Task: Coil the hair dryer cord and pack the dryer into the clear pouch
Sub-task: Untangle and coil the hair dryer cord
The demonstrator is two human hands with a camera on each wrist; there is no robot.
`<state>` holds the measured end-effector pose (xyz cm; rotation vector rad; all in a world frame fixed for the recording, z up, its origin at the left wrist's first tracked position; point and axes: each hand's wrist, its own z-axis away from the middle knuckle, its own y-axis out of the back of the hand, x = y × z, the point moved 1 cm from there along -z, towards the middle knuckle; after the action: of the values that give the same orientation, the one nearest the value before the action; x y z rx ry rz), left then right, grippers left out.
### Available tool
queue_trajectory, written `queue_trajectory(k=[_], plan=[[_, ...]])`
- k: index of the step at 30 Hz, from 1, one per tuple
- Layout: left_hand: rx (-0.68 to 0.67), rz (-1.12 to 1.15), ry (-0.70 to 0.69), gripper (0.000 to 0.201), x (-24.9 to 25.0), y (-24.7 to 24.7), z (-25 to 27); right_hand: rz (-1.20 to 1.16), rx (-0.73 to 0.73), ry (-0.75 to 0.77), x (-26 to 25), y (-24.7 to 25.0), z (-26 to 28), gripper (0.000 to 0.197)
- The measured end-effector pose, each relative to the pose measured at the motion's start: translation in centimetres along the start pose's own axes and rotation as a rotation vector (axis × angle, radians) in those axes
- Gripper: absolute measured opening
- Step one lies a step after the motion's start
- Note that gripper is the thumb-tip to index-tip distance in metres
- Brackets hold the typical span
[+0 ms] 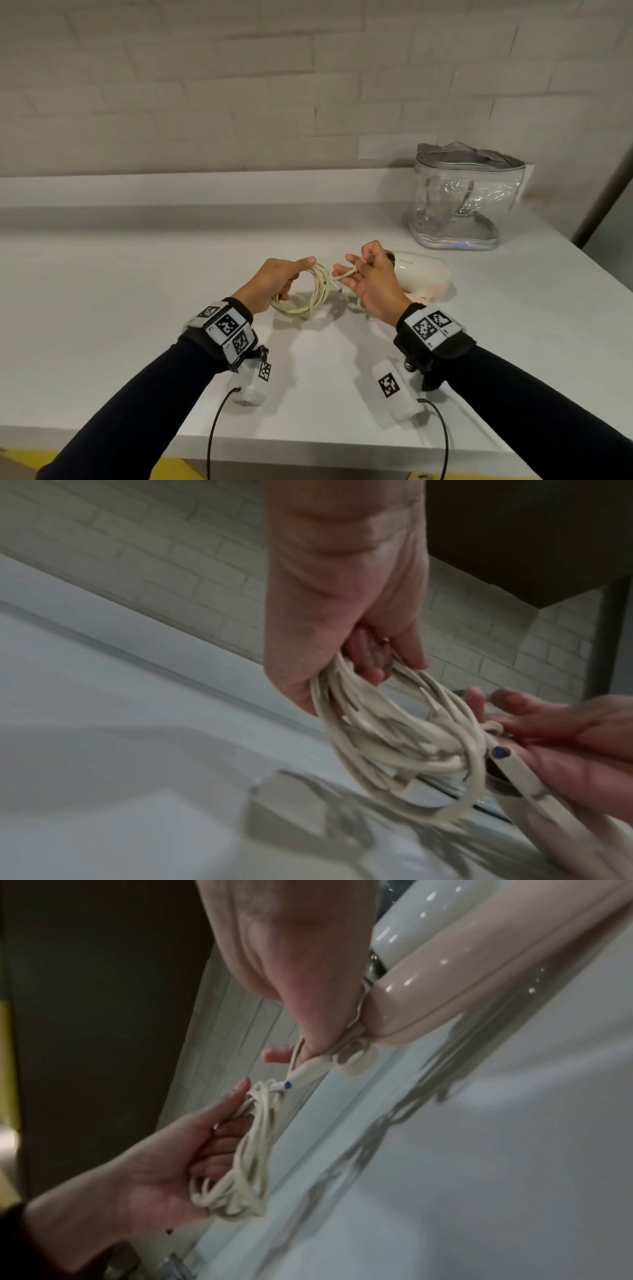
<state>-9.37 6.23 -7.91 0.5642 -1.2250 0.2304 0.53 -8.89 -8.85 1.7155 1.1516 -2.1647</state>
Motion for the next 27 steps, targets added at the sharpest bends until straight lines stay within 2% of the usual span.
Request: queue_trajectory(k=[2,5,8,10,12,13,15,17,18,21,24,25,27], plan=[[-0.003,-0.047,-0.039,0.047,-0.1,-0.3,0.2,0.096,-0.052,-0.089,0.2,0.3,0.0,0.029],[-0.035,-0.155,-0.117,0.054,-0.2,-1.2,0.7,0.133,0.008,-0.336,0.4,0.3,-0.6,0.053],[-0.018,-0.221,-0.166,0.052,0.2,-1.7,1.0,0.174,0.045,-0.471,0.3,-0.3,-1.6,0.066],[-0.017,-0.274,-0.197,0.052,0.5,-1.8,0.9,0.464,-0.071,-0.523,0.0,-0.7,-1.8,0.058],[-0.026,-0.329,-0.215,0.052,0.7,-1.7,0.9,0.77,-0.228,-0.5,-0.6,-1.2,-1.2,0.027],[-0.035,-0.332,-0.22,0.05,0.8,-1.6,0.9,0.784,-0.248,-0.442,-0.7,-1.0,-1.2,0.018],[-0.048,-0.285,-0.242,0.041,1.0,-1.5,1.1,0.511,-0.186,-0.393,-0.9,-0.5,-1.3,0.016],[-0.09,-0.241,-0.264,0.031,1.5,-1.7,1.6,0.251,-0.16,-0.456,-1.1,-0.6,-1.3,0.014],[-0.115,-0.229,-0.274,0.029,1.7,-1.9,1.7,0.212,-0.162,-0.522,-0.9,-0.8,-1.3,0.017],[-0.132,-0.18,-0.287,0.035,1.9,-2.4,1.5,0.215,-0.177,-0.639,-0.2,-1.4,-1.8,0.03],[-0.14,-0.168,-0.28,0.031,1.7,-2.5,1.2,0.264,-0.281,-0.706,-0.2,-2.1,-1.7,0.022],[-0.156,-0.164,-0.286,0.028,1.6,-2.6,1.2,0.303,-0.281,-0.726,0.5,-1.9,-2.4,0.02],[-0.175,-0.151,-0.29,0.028,1.5,-2.8,1.3,0.387,-0.176,-0.714,1.2,-1.9,-2.9,0.014]])
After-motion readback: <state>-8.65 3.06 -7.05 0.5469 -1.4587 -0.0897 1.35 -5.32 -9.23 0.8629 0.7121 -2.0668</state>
